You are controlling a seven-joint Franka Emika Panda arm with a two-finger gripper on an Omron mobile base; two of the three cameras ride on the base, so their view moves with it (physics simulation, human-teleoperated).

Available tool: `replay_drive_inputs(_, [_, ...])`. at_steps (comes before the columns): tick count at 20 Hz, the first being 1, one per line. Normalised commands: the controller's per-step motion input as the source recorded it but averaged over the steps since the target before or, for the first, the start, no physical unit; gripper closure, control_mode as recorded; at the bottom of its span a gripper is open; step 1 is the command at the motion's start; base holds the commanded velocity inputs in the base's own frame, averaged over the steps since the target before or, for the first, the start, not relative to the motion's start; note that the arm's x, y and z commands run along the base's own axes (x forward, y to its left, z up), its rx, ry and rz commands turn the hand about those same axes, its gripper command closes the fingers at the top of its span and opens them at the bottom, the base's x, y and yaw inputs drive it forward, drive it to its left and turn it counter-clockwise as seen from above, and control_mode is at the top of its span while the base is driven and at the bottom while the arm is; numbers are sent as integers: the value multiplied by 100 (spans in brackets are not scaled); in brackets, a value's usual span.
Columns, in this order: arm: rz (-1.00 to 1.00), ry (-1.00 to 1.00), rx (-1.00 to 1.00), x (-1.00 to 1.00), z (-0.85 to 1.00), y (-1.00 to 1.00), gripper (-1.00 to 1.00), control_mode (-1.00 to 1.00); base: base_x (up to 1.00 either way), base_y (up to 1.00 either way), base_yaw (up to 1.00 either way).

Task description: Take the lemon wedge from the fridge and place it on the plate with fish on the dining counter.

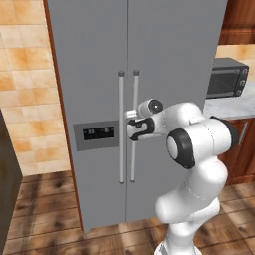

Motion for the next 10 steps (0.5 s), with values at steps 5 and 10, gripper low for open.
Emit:
replay_drive_inputs(5, [0, 0, 0, 53, -8, 0, -100, -100, 0, 0, 0])
replay_drive_inputs(10, [0, 0, -1, 49, -10, 0, -100, -100, 0, 0, 0])
